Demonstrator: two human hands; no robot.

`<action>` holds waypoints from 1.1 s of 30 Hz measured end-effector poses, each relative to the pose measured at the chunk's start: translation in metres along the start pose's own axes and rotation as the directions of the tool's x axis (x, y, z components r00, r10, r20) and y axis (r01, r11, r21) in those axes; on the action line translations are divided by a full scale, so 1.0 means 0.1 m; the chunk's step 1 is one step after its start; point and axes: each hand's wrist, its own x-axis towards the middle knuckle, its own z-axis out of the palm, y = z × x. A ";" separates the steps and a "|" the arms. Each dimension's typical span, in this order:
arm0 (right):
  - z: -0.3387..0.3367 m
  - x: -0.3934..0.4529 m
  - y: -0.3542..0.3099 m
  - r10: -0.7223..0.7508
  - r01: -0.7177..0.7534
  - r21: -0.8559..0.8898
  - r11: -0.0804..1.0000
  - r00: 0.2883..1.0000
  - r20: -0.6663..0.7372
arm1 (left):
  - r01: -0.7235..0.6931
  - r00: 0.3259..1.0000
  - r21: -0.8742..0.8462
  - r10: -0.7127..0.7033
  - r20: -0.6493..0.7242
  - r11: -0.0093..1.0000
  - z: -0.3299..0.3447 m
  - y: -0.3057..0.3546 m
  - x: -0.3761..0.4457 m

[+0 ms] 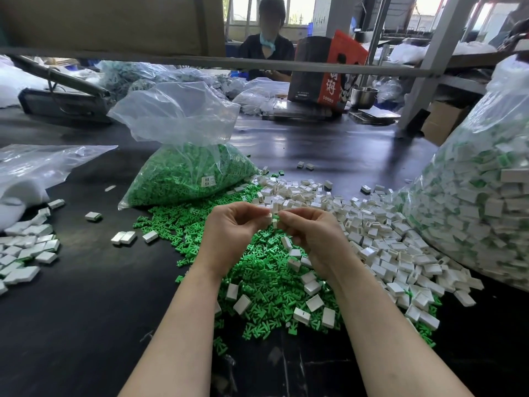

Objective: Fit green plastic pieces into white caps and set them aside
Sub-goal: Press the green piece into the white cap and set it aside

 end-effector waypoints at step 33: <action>-0.03 -0.01 0.02 -0.150 0.154 -0.243 0.958 0.988 0.035 | 0.116 0.993 -0.220 -0.110 0.042 0.968 -0.02 -0.01 0.01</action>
